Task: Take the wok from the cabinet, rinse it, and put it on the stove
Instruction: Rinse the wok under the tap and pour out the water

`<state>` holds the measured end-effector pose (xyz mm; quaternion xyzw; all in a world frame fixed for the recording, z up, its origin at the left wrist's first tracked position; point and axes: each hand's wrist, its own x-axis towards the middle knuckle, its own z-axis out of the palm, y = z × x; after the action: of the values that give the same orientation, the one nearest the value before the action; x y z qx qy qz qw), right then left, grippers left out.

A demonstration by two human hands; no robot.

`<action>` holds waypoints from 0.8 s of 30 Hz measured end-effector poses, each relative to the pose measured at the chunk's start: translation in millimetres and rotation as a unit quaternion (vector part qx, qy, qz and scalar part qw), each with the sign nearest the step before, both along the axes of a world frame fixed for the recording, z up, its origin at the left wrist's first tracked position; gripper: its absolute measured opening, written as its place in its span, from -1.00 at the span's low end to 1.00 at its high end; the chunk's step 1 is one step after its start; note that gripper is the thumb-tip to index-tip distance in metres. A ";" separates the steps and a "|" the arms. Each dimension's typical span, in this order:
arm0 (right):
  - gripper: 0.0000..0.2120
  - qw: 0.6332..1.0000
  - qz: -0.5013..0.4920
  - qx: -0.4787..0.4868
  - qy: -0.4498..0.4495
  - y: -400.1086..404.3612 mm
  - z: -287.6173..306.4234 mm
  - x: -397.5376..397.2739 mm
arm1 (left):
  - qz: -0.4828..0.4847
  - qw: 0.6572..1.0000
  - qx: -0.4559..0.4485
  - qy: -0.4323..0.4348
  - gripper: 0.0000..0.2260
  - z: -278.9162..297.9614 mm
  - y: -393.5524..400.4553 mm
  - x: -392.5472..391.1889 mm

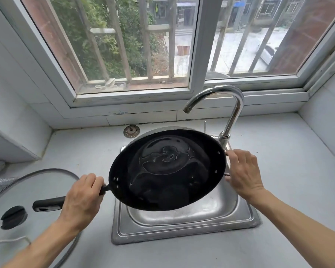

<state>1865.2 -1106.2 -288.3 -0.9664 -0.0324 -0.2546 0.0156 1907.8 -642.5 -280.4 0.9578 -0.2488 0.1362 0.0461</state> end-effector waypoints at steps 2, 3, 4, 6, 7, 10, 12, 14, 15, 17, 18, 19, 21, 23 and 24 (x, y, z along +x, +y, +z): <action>-0.34 1.000 0.002 -0.008 -0.025 -0.1 8.6 -1.7 | 0.005 1.000 -0.008 -0.018 -0.90 5.3 2.4 -1.6; -0.34 0.999 -0.002 -0.012 -0.031 -0.7 12.7 -2.1 | 0.008 0.999 -0.013 -0.028 -0.91 9.1 3.1 -1.7; -0.32 0.999 -0.005 -0.016 -0.035 -1.4 17.2 -2.6 | 0.010 0.999 -0.019 -0.038 -0.92 13.4 3.7 -1.1; -0.34 0.999 -0.006 -0.017 -0.048 -1.9 28.3 -5.2 | 0.006 0.998 -0.027 -0.060 -0.92 23.7 3.5 -0.4; -0.38 0.998 -0.005 -0.016 -0.056 -1.3 35.8 -6.2 | 0.005 0.997 -0.029 -0.070 -0.92 29.7 3.2 -0.1; -0.46 0.997 -0.004 -0.026 -0.076 1.6 60.9 -11.9 | 0.006 0.995 -0.034 -0.092 -0.92 48.2 3.7 0.0; -0.47 0.994 -0.003 -0.031 -0.102 1.7 73.5 -20.1 | 0.000 0.992 -0.042 -0.117 -0.90 59.0 6.6 -3.1; -0.45 0.991 -0.005 -0.029 -0.133 1.6 83.0 -31.2 | -0.013 0.988 -0.051 -0.146 -0.89 68.2 8.7 -9.6; -0.48 0.989 -0.006 -0.027 -0.149 1.6 88.1 -35.6 | -0.018 0.985 -0.054 -0.160 -0.88 72.7 8.6 -12.6; -0.52 0.986 -0.012 -0.025 -0.164 2.8 99.6 -40.5 | -0.016 0.982 -0.057 -0.177 -0.88 81.3 6.2 -16.7; -0.52 0.986 -0.015 -0.026 -0.164 3.2 105.5 -40.5 | -0.013 0.982 -0.058 -0.181 -0.88 84.9 4.1 -17.2; -0.52 0.986 -0.018 -0.027 -0.161 3.6 111.5 -40.0 | -0.011 0.981 -0.059 -0.184 -0.88 88.4 2.1 -17.2; -0.47 0.987 -0.025 -0.035 -0.152 2.0 120.2 -38.6 | -0.011 0.980 -0.064 -0.187 -0.86 94.6 -0.9 -16.9; -0.36 0.988 -0.034 -0.041 -0.145 0.1 125.9 -39.5 | -0.012 0.979 -0.070 -0.191 -0.85 99.5 -2.6 -18.8; -0.31 0.989 -0.038 -0.042 -0.140 -0.7 127.7 -40.9 | -0.013 0.979 -0.072 -0.193 -0.85 101.5 -3.5 -20.8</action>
<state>1824.4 -1106.9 -160.6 -0.9216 -0.0079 -0.3861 -0.0392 1887.0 -646.0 -178.9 0.9046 -0.2550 0.3350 0.0675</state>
